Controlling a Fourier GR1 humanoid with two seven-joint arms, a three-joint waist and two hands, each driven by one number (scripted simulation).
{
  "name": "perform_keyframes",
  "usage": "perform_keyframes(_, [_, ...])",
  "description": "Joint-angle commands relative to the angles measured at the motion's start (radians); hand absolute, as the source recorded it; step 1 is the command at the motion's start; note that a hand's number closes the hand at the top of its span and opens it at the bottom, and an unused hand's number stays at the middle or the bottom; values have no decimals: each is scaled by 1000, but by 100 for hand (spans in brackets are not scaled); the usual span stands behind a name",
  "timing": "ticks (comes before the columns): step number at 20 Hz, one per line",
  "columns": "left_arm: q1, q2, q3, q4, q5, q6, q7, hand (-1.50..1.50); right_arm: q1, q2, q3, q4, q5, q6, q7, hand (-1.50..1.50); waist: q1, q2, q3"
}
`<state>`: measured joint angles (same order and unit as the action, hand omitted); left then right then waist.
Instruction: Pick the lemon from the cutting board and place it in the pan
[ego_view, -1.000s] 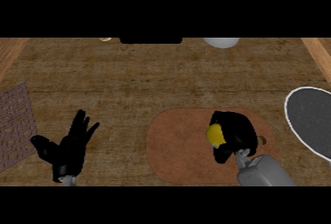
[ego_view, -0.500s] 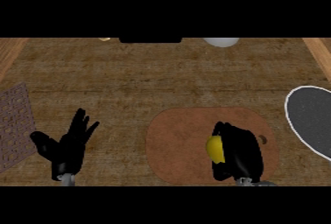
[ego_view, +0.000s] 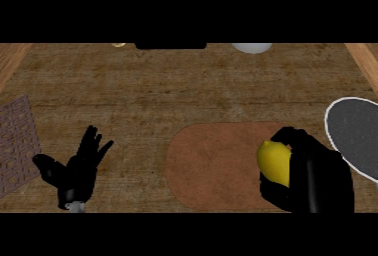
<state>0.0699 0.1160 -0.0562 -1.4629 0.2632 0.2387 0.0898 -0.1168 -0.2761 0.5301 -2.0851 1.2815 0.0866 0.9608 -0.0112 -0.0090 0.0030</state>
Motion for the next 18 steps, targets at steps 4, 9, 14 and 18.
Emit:
perform_keyframes(4, [-9,-9,-6,45,-14,-6,27,0,37,-31,-191,-152,-55,55,-1,150,5,8,-3])
perform_keyframes(9, [3,-6,15,39,-4,-35,17,0,-30,28,-311,-6,-119,-24,-81,150,13,9,-3])
perform_keyframes(14, [-42,-4,3,14,-22,-1,84,0,-111,-100,-598,189,-306,-100,-275,150,17,12,-2])
perform_keyframes(18, [-32,5,21,43,-17,-29,49,0,-110,-115,-648,437,-276,-266,-419,150,23,14,-2])
